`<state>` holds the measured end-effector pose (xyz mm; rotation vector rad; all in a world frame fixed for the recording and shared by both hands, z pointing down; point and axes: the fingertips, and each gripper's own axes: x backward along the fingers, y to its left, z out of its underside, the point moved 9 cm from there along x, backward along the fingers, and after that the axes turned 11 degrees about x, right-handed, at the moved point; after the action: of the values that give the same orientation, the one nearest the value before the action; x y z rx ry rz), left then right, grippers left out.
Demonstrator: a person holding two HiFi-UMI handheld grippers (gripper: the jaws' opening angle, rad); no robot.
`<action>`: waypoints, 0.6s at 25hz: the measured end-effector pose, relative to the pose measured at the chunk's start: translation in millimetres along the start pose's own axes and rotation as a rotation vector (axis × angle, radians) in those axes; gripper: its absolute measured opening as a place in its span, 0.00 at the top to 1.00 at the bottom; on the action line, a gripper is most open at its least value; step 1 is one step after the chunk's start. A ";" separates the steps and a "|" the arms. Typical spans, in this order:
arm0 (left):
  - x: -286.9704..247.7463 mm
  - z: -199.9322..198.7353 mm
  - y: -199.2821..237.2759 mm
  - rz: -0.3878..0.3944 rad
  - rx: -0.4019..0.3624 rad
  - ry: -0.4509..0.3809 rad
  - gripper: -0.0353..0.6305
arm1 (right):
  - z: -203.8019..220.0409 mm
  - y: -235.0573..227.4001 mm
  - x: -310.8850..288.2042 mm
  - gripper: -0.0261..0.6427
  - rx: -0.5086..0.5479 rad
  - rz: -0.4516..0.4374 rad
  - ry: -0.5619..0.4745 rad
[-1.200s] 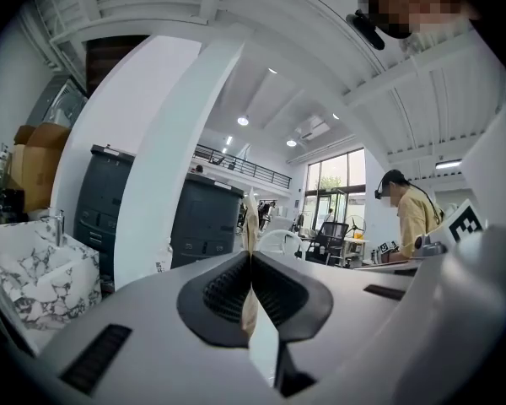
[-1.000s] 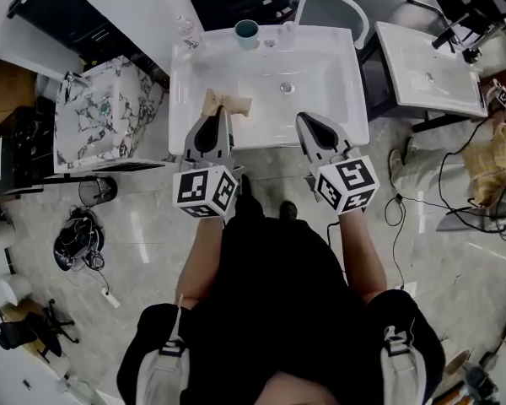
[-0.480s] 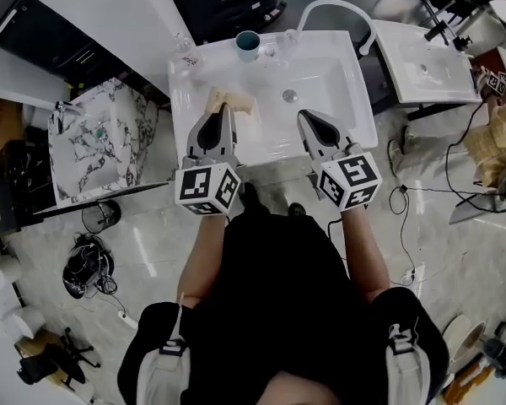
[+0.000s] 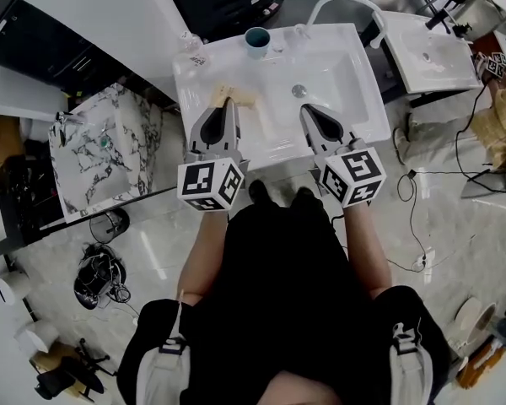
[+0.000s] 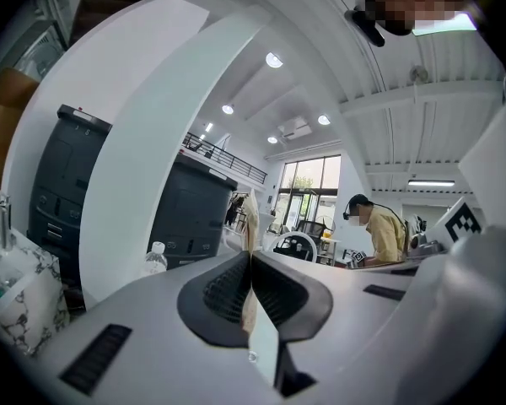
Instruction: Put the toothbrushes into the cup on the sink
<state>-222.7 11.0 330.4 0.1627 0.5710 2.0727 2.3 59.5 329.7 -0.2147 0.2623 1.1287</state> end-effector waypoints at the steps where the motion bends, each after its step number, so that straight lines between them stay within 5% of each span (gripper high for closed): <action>1: 0.8 0.1 0.7 0.003 0.000 0.003 0.92 | 0.9 0.9 0.2 0.92 -0.003 0.003 0.003; 15: -0.7 8.5 8.4 -0.057 0.022 0.023 0.92 | 11.2 -14.9 -6.1 0.92 -0.027 -0.014 0.035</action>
<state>-226.0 9.5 341.8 0.1341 0.6059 2.0162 14.5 51.5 342.8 -0.2603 0.2766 1.1157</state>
